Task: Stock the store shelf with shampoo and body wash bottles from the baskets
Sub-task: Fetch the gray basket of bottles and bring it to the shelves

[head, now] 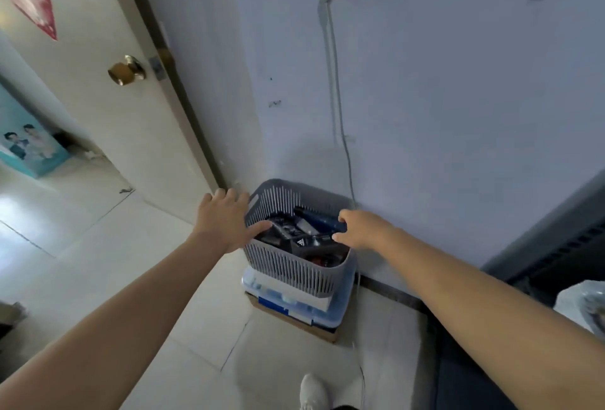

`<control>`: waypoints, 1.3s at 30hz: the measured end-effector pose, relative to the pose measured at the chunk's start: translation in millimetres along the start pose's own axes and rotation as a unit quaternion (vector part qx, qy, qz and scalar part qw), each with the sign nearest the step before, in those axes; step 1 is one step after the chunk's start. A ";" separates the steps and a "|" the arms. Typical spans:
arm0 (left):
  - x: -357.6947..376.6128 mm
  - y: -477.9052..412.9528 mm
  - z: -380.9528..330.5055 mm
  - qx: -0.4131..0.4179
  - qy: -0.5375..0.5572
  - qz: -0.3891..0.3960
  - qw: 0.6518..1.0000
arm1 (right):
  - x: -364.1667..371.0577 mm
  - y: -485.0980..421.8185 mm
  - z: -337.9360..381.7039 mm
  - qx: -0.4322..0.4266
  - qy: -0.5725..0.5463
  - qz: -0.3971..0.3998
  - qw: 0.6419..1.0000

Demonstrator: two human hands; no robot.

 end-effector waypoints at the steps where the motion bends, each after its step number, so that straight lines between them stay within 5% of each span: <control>1: 1.5 -11.7 4.2 0.001 0.001 0.005 1.000 | -2.5 -11.1 0.9 0.007 -0.005 0.000 1.000; 11: 71.9 -140.8 34.1 -0.009 0.102 0.075 0.992 | 36.0 -103.9 -14.2 0.097 -0.122 0.021 0.987; 21: 174.6 -257.7 21.0 0.131 0.063 0.102 0.984 | 71.3 -192.0 -22.3 0.182 -0.142 0.006 0.973; 26: 224.1 -283.6 20.4 0.091 0.150 0.181 0.968 | 101.8 -208.5 -44.3 0.294 -0.129 -0.028 0.947; 31: 260.7 -295.4 10.4 -0.065 0.366 0.273 0.887 | 106.3 -216.8 -65.2 0.367 -0.156 -0.115 0.910; 39: 284.8 -295.4 6.3 -0.129 0.402 0.267 0.866 | 137.9 -224.8 -107.3 0.485 -0.403 -0.141 0.763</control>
Point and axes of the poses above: each hand's wrist, its own y-axis away from the middle knuckle, its own x-axis out of the palm, z = x × y, the point moved 4 cm from there along -y, towards the middle knuckle, and after that the axes turned 1 degree about z, right-handed, at the moved point
